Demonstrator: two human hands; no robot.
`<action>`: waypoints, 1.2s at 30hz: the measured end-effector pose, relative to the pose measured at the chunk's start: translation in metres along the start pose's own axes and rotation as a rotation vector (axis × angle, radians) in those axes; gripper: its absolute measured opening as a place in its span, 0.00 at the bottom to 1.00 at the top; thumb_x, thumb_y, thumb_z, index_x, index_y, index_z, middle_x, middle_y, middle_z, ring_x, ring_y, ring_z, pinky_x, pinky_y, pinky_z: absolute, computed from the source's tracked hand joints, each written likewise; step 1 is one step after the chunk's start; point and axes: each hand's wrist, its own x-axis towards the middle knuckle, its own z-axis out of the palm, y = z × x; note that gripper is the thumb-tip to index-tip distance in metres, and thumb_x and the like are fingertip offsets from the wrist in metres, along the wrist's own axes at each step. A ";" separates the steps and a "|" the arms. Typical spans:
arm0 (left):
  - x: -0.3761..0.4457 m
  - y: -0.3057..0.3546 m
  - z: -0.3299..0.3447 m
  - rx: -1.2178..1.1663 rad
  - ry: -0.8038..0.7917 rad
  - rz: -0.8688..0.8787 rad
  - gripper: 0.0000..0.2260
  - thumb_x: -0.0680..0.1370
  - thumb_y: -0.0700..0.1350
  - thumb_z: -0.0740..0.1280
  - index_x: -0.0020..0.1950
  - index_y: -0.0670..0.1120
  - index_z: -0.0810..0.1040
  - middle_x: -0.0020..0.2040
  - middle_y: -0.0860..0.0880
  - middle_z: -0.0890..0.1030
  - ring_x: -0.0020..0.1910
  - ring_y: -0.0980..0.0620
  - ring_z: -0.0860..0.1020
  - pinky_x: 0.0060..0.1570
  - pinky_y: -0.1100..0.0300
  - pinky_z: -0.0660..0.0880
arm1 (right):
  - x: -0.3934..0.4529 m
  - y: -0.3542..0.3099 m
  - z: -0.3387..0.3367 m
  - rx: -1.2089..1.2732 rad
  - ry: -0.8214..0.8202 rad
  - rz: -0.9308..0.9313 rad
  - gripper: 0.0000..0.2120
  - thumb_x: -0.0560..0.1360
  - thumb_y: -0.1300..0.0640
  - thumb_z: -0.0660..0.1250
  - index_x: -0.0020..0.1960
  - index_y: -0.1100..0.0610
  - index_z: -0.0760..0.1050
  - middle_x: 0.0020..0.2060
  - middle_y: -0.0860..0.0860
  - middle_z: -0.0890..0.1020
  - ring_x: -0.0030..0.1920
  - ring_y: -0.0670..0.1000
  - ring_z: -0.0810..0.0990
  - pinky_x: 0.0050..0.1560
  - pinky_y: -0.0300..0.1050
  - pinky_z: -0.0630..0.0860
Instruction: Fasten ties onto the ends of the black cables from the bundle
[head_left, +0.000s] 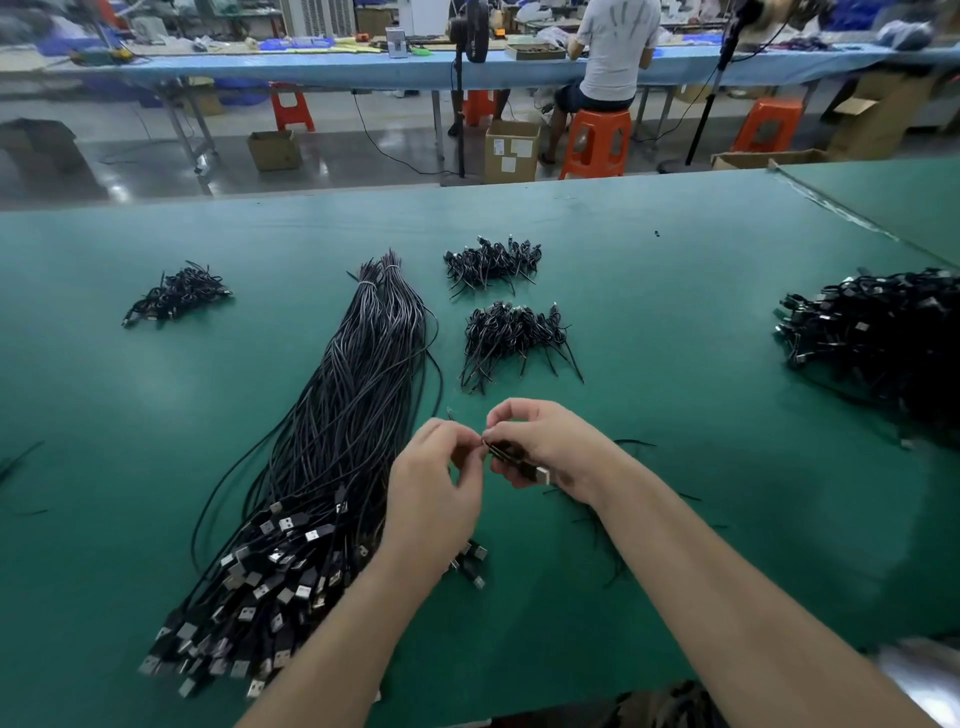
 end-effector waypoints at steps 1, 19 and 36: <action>-0.001 -0.002 0.000 0.108 0.023 0.193 0.04 0.77 0.35 0.70 0.45 0.42 0.81 0.43 0.51 0.80 0.42 0.55 0.75 0.45 0.62 0.74 | -0.001 -0.002 -0.001 0.028 -0.024 0.040 0.06 0.78 0.62 0.68 0.44 0.54 0.78 0.31 0.53 0.82 0.28 0.48 0.78 0.28 0.38 0.75; 0.006 -0.009 -0.004 -0.562 -0.066 -0.632 0.07 0.78 0.38 0.71 0.40 0.43 0.82 0.33 0.51 0.80 0.33 0.55 0.74 0.36 0.62 0.73 | 0.009 0.004 0.011 -0.091 0.041 -0.101 0.07 0.77 0.55 0.73 0.49 0.57 0.78 0.38 0.52 0.87 0.40 0.51 0.85 0.40 0.45 0.81; 0.013 -0.015 -0.004 -0.930 -0.170 -0.968 0.07 0.79 0.36 0.68 0.42 0.39 0.80 0.32 0.47 0.76 0.28 0.54 0.72 0.31 0.62 0.70 | 0.002 0.014 0.001 -0.233 -0.033 -0.203 0.04 0.77 0.52 0.73 0.51 0.49 0.85 0.46 0.47 0.86 0.45 0.43 0.81 0.49 0.43 0.80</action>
